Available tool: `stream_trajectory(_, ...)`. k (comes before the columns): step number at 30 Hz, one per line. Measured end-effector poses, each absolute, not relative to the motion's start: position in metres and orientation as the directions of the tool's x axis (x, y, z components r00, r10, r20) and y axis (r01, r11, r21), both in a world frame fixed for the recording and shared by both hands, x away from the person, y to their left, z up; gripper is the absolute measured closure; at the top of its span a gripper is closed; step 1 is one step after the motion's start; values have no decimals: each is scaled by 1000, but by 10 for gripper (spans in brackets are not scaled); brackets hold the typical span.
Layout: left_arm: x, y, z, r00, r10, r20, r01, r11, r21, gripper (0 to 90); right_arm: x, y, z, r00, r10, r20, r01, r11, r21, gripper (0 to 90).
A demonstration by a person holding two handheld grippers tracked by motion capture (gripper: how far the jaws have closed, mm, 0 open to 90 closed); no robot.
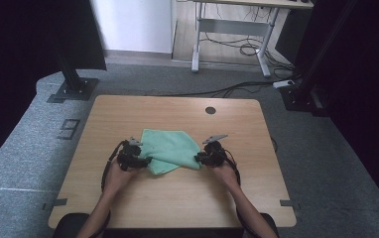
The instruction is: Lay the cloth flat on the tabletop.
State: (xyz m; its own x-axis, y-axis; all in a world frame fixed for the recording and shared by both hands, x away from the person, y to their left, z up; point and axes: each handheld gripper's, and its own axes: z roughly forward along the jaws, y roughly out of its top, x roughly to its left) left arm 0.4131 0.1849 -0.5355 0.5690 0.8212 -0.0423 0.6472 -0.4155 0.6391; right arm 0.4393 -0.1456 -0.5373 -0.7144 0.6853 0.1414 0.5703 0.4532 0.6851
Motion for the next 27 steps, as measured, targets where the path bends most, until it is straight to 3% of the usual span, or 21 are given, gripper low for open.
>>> stream_trajectory(11, 377, 179, -536, 613, 790, -14, 614, -466, 637, 426, 403, -151, -539, -758, 635, 149, 549, 499, 671, 786)
stream_trajectory(16, 371, 177, -519, 656, 755, -11, 576, -491, 654, 416, 388, -161, -532, -762, 635, 126, 542, 519, 660, 688)
stream_trajectory(21, 398, 188, -499, 602, 798, -7, 581, -432, 689, 396, 410, -167, -510, -720, 686, 102, 540, 463, 703, 670)
stream_trajectory(27, 436, 195, -515, 545, 837, -49, 652, -386, 652, 422, 449, -152, -522, -689, 713, 127, 576, 434, 693, 643)
